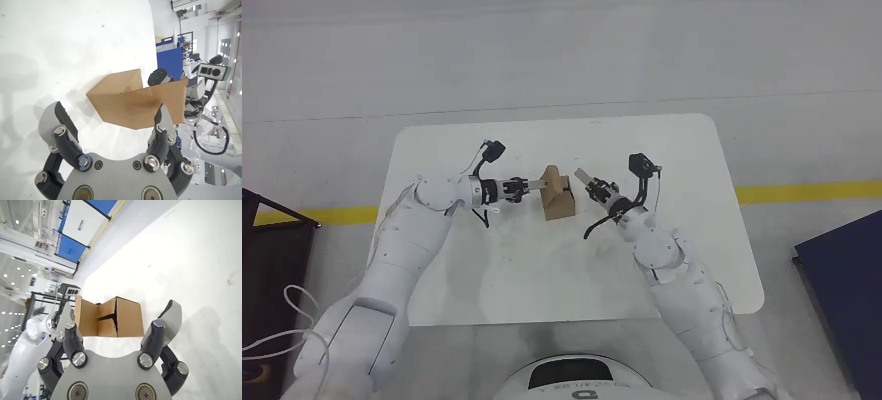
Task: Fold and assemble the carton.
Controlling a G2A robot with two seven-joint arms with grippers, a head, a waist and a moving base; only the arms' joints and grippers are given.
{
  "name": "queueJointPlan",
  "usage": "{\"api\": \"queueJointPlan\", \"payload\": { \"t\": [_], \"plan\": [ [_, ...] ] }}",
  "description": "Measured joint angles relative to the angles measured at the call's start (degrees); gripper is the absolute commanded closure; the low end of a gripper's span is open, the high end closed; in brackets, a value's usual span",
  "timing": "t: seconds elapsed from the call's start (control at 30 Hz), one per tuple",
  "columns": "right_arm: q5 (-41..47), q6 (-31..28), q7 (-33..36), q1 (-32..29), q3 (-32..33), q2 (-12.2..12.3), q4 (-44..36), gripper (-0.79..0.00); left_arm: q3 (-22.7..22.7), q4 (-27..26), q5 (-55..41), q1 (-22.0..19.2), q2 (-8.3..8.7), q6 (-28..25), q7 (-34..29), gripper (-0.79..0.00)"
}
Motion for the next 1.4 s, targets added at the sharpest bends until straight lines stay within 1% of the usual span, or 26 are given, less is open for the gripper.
{"api": "queueJointPlan", "payload": {
  "t": [0.1, 0.13, 0.2, 0.23, 0.3, 0.37, 0.47, 0.63, 0.67, 0.93, 1.3, 1.37, 1.4],
  "plan": [
    [6.28, -5.59, 1.47, 0.58, 0.66, -0.06, 3.35, -0.782, 1.32, -0.23, 3.00, -0.38, -0.20, 1.26, 2.04, -0.785],
    [7.80, -6.93, 2.10, 0.95, 0.68, -0.08, 4.33, -0.748, 1.73, -0.22, 3.72, -0.47, -0.29, 1.58, 2.54, -0.785],
    [10.83, -10.01, 3.94, 1.85, 0.41, -0.14, 6.25, -0.723, 2.63, -0.08, 5.22, -0.73, -0.51, 2.22, 3.64, -0.785],
    [11.75, -11.10, 4.73, 2.21, 0.28, -0.14, 6.98, -0.656, 2.94, 0.02, 5.57, -0.81, -0.60, 2.36, 3.97, -0.785],
    [13.32, -12.69, 6.09, 2.94, 0.12, -0.13, 8.41, -0.613, 3.51, 0.26, 5.99, -1.06, -0.80, 2.52, 4.35, -0.785],
    [13.60, -13.09, 6.40, 3.42, 0.09, -0.08, 9.25, -0.554, 3.84, 0.46, 6.05, -1.26, -0.94, 2.52, 4.59, -0.785],
    [13.04, -12.40, 5.98, 3.74, 0.19, 0.03, 10.00, -0.523, 4.10, 0.84, 5.72, -1.52, -1.09, 2.25, 4.93, -0.785],
    [12.52, -10.49, 4.88, 3.60, 0.94, 0.30, 9.97, -0.403, 4.33, 1.43, 5.48, -1.77, -1.20, 1.92, 5.17, -0.785],
    [12.64, -10.49, 5.03, 3.56, 1.05, 0.35, 9.93, -0.394, 4.40, 1.47, 5.48, -1.78, -1.21, 1.86, 5.15, -0.785],
    [10.60, -7.43, 8.46, 4.53, -0.24, 0.67, 10.93, -0.385, 5.14, 1.43, 5.26, -1.78, -1.46, 1.50, 5.02, -0.785],
    [8.88, -5.06, 9.28, 5.07, -1.56, 0.93, 10.83, -0.354, 5.69, 1.71, 5.04, -2.18, -1.67, 1.43, 5.12, -0.785],
    [8.85, -4.65, 9.41, 5.21, -1.76, 0.95, 11.06, -0.336, 5.81, 1.75, 5.04, -2.22, -1.71, 1.45, 5.12, -0.785],
    [9.02, -4.56, 9.55, 5.30, -1.86, 0.96, 11.25, -0.280, 5.89, 1.78, 5.04, -2.23, -1.73, 1.45, 5.13, -0.785]
  ]
}}
